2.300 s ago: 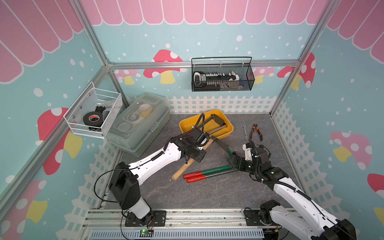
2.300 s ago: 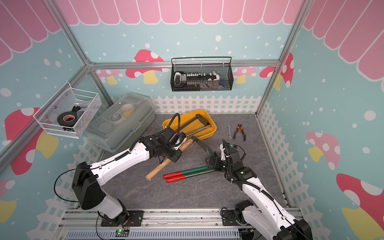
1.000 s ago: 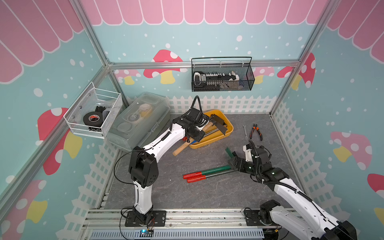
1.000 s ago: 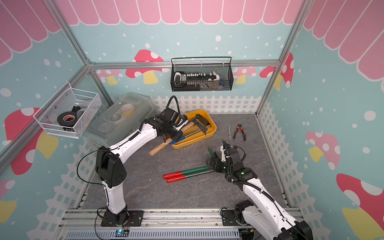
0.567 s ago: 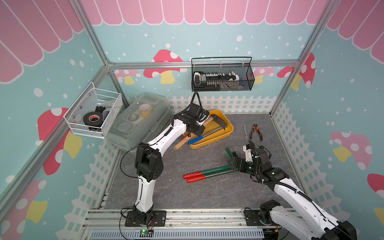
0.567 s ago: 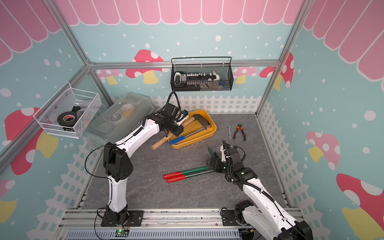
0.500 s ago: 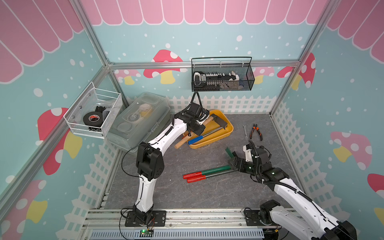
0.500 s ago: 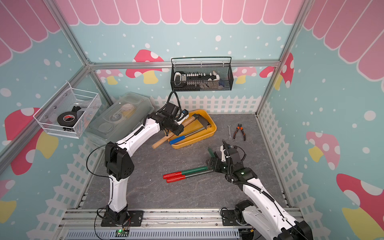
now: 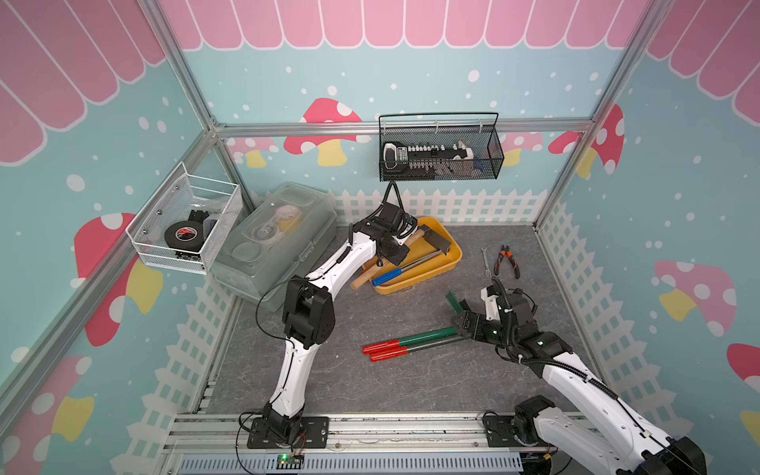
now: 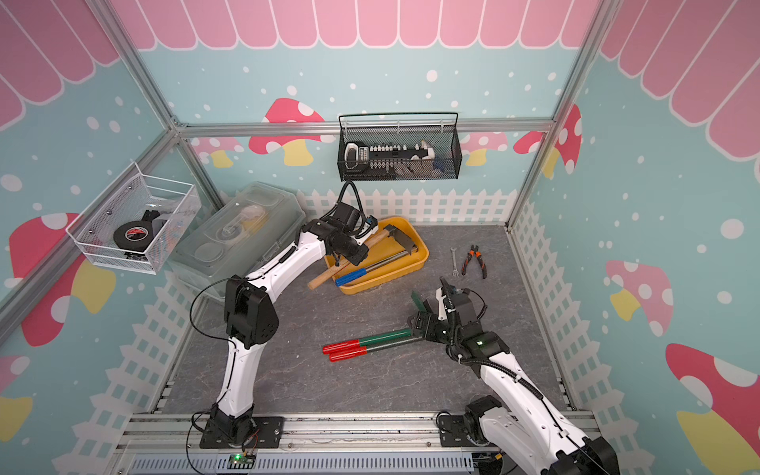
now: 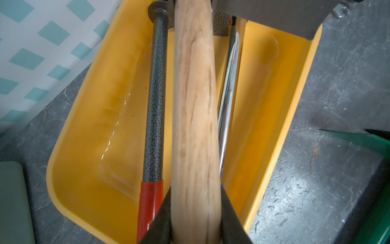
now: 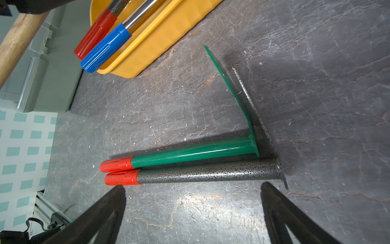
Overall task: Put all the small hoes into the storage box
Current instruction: Place the hoe in the storage box.
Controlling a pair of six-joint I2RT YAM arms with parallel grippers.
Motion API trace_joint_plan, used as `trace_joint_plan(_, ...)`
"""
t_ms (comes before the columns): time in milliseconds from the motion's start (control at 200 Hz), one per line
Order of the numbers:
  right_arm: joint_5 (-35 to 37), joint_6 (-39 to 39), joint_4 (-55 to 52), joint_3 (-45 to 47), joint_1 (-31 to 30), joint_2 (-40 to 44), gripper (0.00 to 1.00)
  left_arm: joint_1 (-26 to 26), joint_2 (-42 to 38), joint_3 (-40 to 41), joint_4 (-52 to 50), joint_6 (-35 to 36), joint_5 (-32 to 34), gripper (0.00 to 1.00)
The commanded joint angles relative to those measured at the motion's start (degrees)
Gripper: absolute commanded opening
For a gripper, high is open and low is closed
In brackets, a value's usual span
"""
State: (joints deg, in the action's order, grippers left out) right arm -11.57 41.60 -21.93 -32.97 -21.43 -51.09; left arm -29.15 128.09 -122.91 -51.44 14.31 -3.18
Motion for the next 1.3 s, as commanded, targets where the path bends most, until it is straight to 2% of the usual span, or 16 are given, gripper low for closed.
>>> trace_joint_plan(0,0.15,-0.47,-1.10,-1.17,-0.10,0.03,0.99,0.33,0.77,-4.01,2.03,1.96,0.85,0.00)
trace_joint_plan(1026,-0.03,-0.73,-2.32,-1.78,-0.10,0.37,0.99,0.46,11.25,-15.62,2.16,0.64,9.00,0.00)
trace_joint_plan(1296,-0.29,-0.56,-2.24,-1.27,-0.10,0.48,0.99,0.41,12.63,-16.38,3.58,0.83,11.59,0.00)
